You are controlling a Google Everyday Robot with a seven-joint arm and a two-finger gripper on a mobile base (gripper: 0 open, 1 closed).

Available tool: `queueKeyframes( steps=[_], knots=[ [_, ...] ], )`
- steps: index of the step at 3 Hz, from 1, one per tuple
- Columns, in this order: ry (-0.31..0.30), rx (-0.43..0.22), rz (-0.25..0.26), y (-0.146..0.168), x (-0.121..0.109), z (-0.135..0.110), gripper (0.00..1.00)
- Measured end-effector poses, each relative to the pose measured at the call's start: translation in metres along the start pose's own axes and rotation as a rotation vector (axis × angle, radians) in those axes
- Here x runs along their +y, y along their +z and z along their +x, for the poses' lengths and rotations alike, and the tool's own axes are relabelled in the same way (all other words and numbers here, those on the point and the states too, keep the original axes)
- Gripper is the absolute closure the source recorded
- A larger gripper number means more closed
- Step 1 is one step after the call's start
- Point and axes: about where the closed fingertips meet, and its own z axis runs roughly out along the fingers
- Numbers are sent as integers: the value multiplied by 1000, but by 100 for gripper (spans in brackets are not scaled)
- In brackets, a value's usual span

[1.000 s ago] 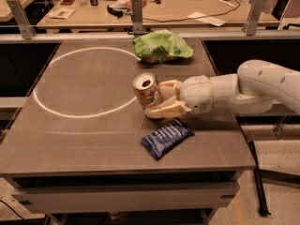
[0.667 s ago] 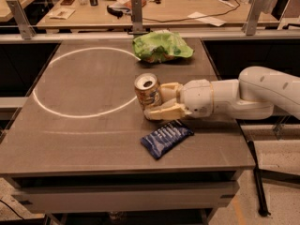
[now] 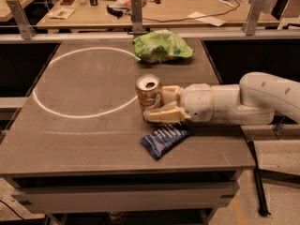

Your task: Place orange can upright

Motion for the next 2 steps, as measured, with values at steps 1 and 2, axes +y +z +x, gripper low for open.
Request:
queueKeyframes(
  steps=[1,2],
  knots=[
    [-8,-4,10,-1,-2,0,12],
    [-21,-10,17,-3,-3,2,0]
  ],
)
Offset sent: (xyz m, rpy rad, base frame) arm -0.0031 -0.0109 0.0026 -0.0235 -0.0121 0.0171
